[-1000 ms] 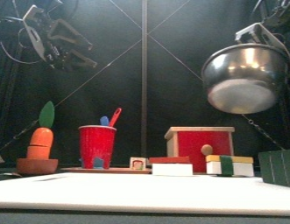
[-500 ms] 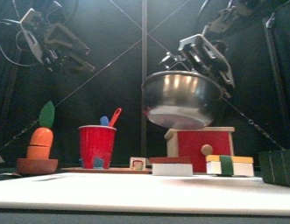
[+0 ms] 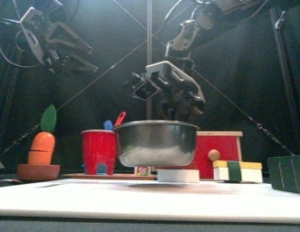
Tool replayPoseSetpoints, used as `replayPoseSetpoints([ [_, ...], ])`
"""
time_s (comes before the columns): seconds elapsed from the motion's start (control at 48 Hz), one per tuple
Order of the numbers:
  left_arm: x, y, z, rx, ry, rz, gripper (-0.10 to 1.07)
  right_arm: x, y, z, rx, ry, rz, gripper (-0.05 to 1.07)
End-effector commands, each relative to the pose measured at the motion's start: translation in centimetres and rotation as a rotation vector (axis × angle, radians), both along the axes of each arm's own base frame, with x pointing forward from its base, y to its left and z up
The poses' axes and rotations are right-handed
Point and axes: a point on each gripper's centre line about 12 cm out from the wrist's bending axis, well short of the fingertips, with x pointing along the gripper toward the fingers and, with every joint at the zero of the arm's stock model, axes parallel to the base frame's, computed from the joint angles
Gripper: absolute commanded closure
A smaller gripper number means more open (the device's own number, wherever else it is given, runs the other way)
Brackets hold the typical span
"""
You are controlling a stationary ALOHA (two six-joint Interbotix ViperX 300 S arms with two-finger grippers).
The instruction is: Put bowl onto cutting board
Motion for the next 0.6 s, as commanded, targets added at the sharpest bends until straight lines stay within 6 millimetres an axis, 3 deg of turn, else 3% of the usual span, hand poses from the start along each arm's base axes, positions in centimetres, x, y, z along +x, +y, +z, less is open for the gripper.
replayPoseSetpoints([
  [0.0, 0.4, 0.0, 1.2, -0.003, -0.036, -0.002, 0.04, 1.9, 0.0, 2.1, -0.005, -0.035, 0.038, 0.62],
  [0.208, 0.3, 0.0, 0.9, -0.023, -0.030, 0.006, 0.04, 4.5, -1.6, 2.2, -0.019, -0.066, 0.050, 0.62],
  [0.583, 0.0, 0.0, 0.8, -0.014, -0.029, 0.003, 0.04, 5.7, -4.2, 2.8, -0.079, -0.097, 0.031, 0.60],
])
